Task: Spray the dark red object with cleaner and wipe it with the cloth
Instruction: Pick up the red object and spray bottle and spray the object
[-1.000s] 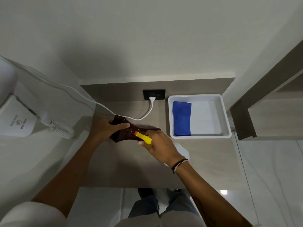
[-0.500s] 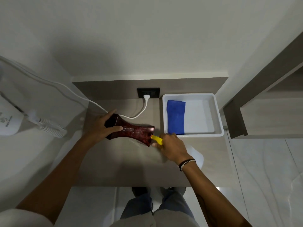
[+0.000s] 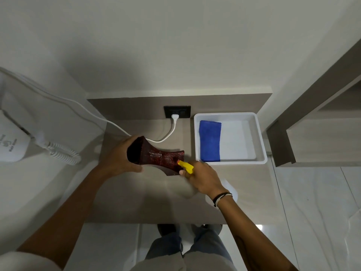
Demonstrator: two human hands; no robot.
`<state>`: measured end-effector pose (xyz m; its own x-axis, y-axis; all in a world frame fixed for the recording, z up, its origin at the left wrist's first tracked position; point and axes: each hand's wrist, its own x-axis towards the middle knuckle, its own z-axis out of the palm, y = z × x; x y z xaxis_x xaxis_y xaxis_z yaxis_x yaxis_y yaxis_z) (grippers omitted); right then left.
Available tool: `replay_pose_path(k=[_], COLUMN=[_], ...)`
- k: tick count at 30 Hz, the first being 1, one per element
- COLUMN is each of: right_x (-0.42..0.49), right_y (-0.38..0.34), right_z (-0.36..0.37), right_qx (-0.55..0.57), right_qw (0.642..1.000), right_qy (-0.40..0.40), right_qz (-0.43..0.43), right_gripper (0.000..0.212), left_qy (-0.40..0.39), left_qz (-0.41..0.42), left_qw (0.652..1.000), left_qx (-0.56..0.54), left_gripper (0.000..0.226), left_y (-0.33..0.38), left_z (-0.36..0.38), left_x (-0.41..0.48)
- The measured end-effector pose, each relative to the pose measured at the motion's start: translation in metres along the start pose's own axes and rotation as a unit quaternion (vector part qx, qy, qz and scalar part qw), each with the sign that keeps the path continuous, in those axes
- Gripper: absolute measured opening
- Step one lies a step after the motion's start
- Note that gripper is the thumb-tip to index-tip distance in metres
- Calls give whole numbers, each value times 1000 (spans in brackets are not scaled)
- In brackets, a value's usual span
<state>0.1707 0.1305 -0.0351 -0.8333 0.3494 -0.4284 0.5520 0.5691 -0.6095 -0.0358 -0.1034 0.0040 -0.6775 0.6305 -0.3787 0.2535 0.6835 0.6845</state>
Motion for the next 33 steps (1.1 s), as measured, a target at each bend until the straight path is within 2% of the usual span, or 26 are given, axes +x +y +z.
replay_pose_path(k=[6, 9, 11, 16, 20, 23, 30, 33], right_x=[-3, -5, -6, 0, 3, 2, 1, 1], right_y=[-12, -29, -42, -62, -55, -40, 1, 8], right_z=[-6, -4, 0, 10, 10, 10, 11, 13], right_qx=[41, 31, -2, -46, -23, -55, -128, -120], right_qw=[996, 989, 982, 972, 978, 979, 986, 989], right_qy=[3, 11, 29, 66, 77, 64, 45, 31], right_qz=[-73, -145, -186, -222, -192, -186, -97, -78], right_gripper=[42, 41, 42, 42, 46, 43, 41, 41], left_qy=[73, 110, 136, 171, 170, 164, 161, 161], left_qz=[-23, -50, -96, -161, -166, -174, -171, -169], left_qw=[995, 992, 986, 972, 971, 971, 972, 972], left_qx=[57, 40, 30, 20, 4, 1, -24, -25], left_gripper=[106, 60, 41, 49, 51, 51, 51, 50], left_y=[5, 11, 19, 29, 33, 36, 40, 42], left_z=[-1, -3, -3, -1, -1, -1, 2, 2], left_x=[-1, 2, 3, 3, 3, 2, 0, 0])
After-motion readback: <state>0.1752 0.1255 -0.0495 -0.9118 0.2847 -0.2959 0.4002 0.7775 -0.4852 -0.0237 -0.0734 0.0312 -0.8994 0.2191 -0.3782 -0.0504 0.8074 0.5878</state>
